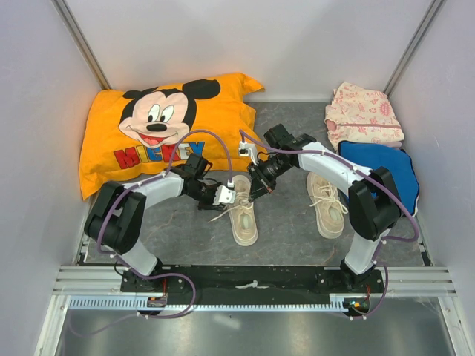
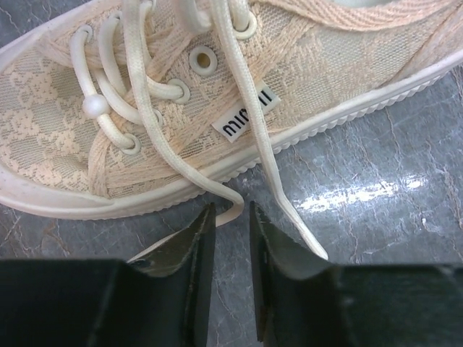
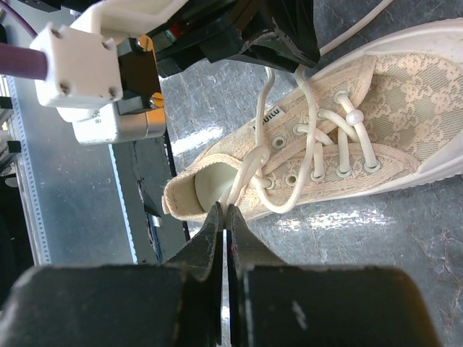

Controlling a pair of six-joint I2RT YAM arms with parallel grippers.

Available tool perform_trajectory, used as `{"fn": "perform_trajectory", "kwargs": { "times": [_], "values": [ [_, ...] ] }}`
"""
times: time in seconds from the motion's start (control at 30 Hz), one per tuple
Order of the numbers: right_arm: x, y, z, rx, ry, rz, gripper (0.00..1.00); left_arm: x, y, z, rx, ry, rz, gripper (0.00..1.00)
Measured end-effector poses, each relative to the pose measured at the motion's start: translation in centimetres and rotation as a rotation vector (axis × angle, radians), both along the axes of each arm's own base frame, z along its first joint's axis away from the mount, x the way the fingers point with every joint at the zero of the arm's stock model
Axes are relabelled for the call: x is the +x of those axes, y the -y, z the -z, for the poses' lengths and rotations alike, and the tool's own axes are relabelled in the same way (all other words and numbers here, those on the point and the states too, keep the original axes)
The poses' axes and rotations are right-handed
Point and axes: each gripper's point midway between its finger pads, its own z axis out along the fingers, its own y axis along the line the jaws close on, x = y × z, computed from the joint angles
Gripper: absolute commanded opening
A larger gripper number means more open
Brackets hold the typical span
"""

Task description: Tie the shoes

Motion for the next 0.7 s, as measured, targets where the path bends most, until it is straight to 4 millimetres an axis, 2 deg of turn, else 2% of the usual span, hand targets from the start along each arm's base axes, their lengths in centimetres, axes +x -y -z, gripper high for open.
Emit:
{"fn": "perform_trajectory", "kwargs": {
  "times": [0.13, 0.3, 0.47, 0.57, 0.7],
  "values": [
    [0.0, 0.0, 0.0, -0.002, -0.004, 0.003, 0.0, -0.1, 0.2, 0.2, 0.004, -0.004, 0.011, 0.18],
    [0.1, 0.0, 0.1, -0.005, -0.003, 0.005, 0.0, 0.0, 0.3, 0.3, 0.006, -0.004, 0.02, 0.02],
    [0.3, 0.1, 0.3, -0.019, 0.004, 0.017, 0.0, 0.1, 0.2, -0.1, 0.0, -0.007, 0.001, 0.02],
    [1.0, 0.1, 0.4, -0.027, 0.024, 0.039, 0.0, 0.3, -0.1, -2.0, -0.024, 0.023, -0.02, 0.02],
    [2.1, 0.1, 0.5, -0.032, 0.052, 0.073, 0.0, 0.1, -0.2, -6.4, -0.092, 0.12, -0.023, 0.02]
  ]
}}
